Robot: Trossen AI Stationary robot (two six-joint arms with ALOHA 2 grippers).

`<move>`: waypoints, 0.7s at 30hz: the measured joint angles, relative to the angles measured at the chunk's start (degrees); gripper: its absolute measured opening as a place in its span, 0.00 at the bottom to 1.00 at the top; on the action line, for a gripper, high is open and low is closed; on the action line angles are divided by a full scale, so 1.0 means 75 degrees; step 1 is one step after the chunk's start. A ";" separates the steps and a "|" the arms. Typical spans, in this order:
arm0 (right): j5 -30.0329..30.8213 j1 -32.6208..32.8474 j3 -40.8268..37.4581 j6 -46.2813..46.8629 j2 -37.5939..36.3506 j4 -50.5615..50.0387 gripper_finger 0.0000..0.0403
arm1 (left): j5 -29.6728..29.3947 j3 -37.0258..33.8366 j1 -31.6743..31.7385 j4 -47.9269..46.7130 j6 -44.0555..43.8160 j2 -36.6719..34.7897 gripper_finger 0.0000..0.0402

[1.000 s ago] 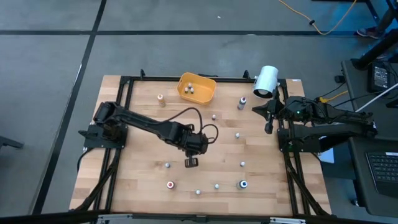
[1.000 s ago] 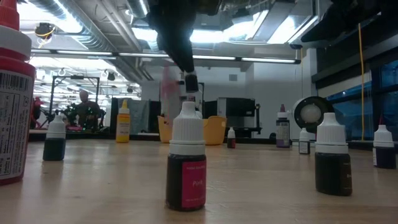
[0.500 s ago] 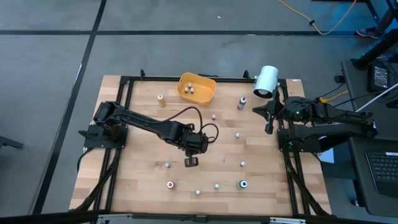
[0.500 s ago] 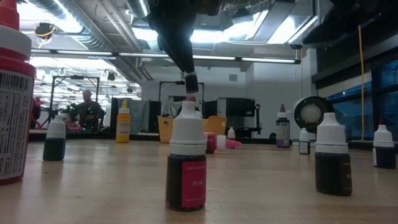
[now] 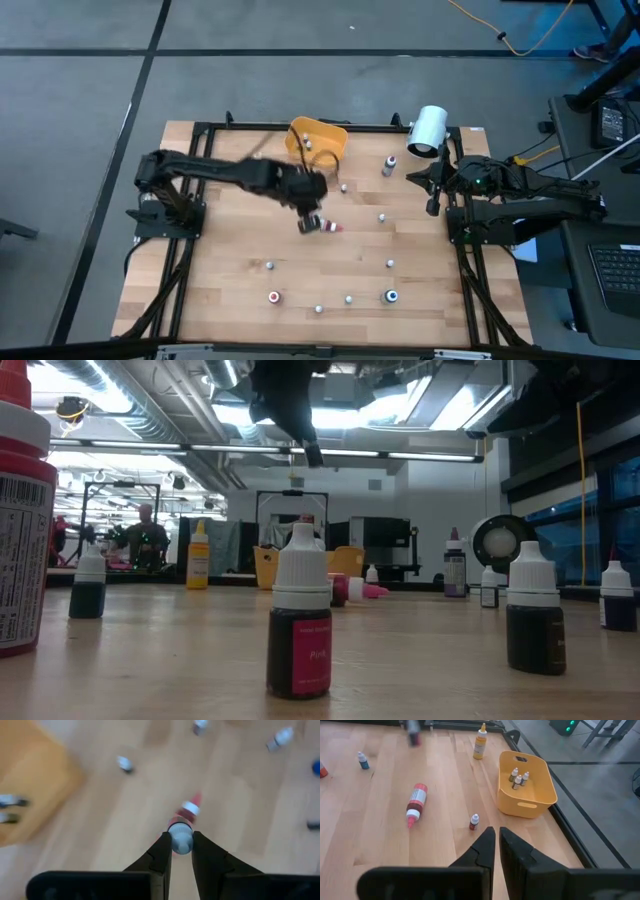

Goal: Pick & Place food coloring
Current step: Put the top small pink food coloring bottle into the bin

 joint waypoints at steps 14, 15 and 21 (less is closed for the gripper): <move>0.0003 0.0000 0.0000 0.0142 -0.0003 0.0230 0.07 | 0.0736 0.0006 0.3137 -0.0360 0.2199 -0.0986 0.13; 0.0003 -0.0001 0.0000 0.0164 -0.0003 0.0230 0.07 | 0.0901 0.0006 0.3334 -0.0356 0.2436 -0.0951 0.13; 0.0003 -0.0003 0.0000 0.0207 0.0000 0.0230 0.07 | 0.1528 0.0006 0.4350 -0.0356 0.3609 -0.0555 0.13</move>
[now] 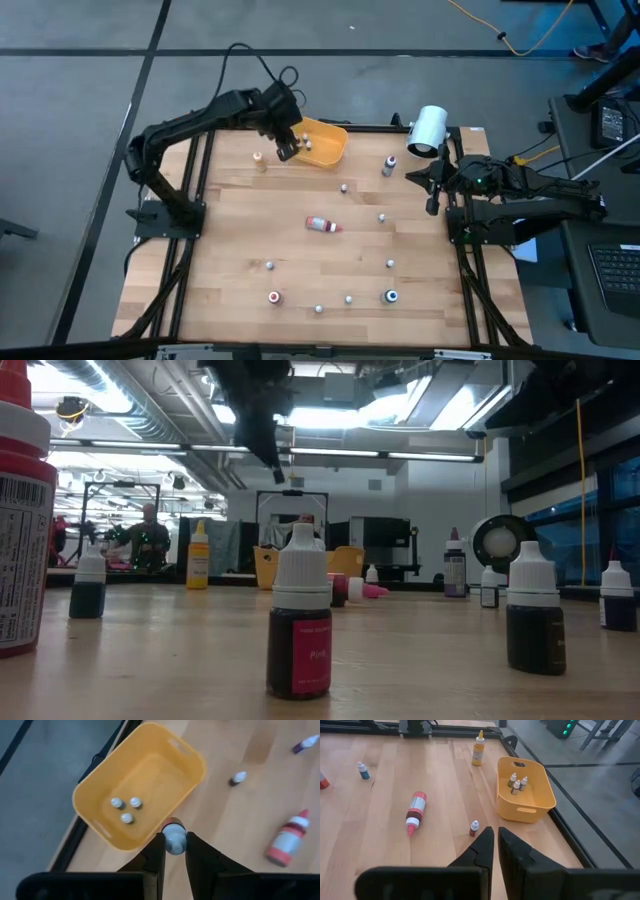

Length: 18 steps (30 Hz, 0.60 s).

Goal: Pick & Place food coloring
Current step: Put the top small pink food coloring bottle into the bin

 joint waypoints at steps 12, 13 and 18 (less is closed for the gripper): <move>0.0000 0.0000 0.0000 0.0397 -0.0003 0.0000 0.07 | 0.0083 0.0000 0.0762 0.0005 0.1945 0.1447 0.13; 0.0000 0.0000 0.0000 0.0391 -0.0003 0.0000 0.07 | 0.0081 0.0000 0.0777 0.0036 0.2032 0.1537 0.13; 0.0000 0.0000 0.0000 0.0375 0.0000 0.0000 0.07 | 0.0105 0.0000 0.0798 0.0355 0.2135 0.1931 0.13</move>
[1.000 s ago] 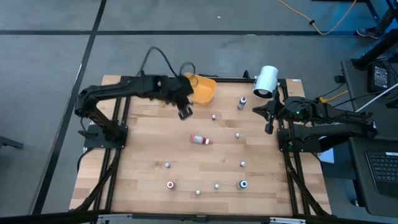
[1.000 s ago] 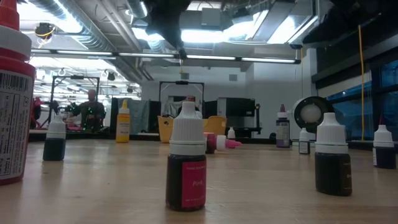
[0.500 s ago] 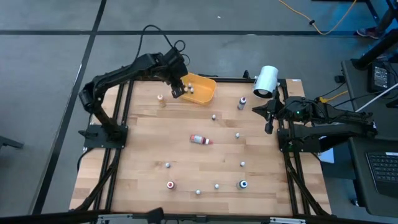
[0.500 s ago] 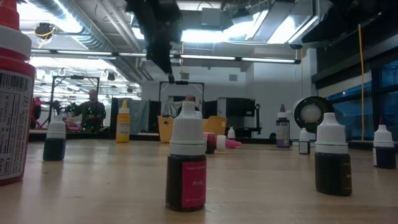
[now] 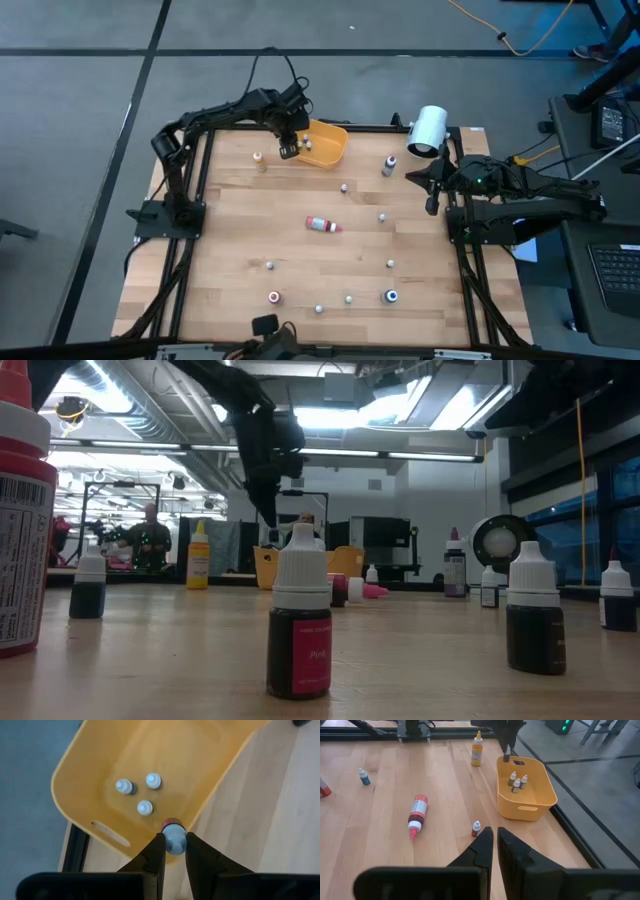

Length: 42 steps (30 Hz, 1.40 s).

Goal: Pick & Place food coloring
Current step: Put the top small pink food coloring bottle into the bin

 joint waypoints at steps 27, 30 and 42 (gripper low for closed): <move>0.0007 0.0002 0.0000 -0.0052 0.0000 -0.0198 0.07 | -0.0156 0.0000 -0.0268 0.0977 -0.0344 0.1327 0.13; 0.0008 0.0003 0.0000 -0.0055 0.0000 -0.0198 0.07 | -0.0159 0.0000 -0.0259 0.0938 -0.0305 0.1467 0.13; 0.0009 0.0000 0.0000 -0.0005 -0.0002 -0.0187 0.07 | -0.0260 0.0000 -0.0259 0.1059 -0.0254 0.1642 0.21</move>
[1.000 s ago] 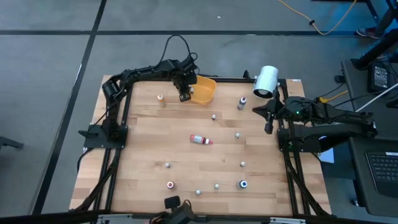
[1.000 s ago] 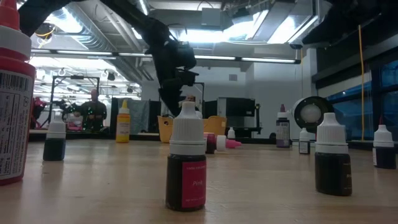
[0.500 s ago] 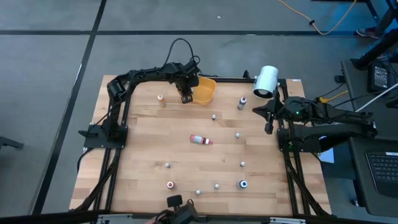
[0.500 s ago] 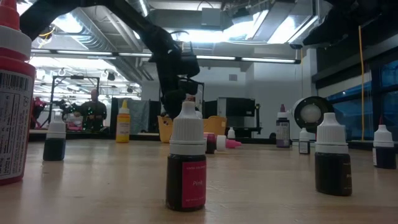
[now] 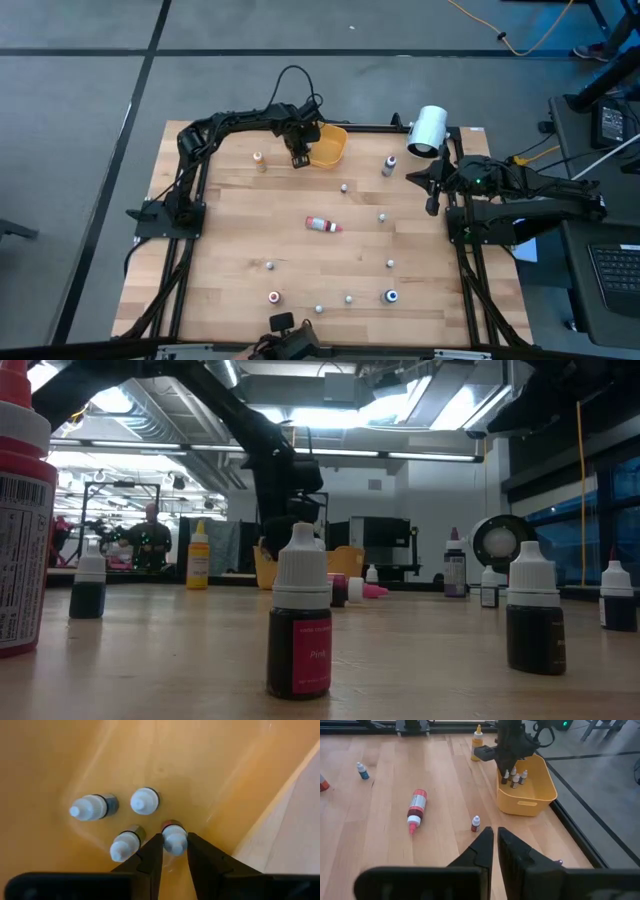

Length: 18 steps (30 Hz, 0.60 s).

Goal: Pick & Place food coloring
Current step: Put the top small pink food coloring bottle into the bin, then put the small blue food coloring bottle into the bin

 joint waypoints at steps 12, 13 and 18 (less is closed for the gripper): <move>0.0000 0.0000 0.0000 -0.0006 0.0002 0.0006 0.07 | -0.0109 0.0766 -0.0110 -0.1020 0.0003 -0.0010 0.32; 0.0000 0.0002 0.0000 -0.0006 0.0002 0.0006 0.07 | -0.0107 0.0945 -0.0121 -0.1103 0.0029 -0.0017 0.32; 0.0000 0.0001 0.0000 -0.0012 0.0002 0.0006 0.07 | -0.0103 0.2149 -0.0246 -0.1798 0.0150 -0.0022 0.32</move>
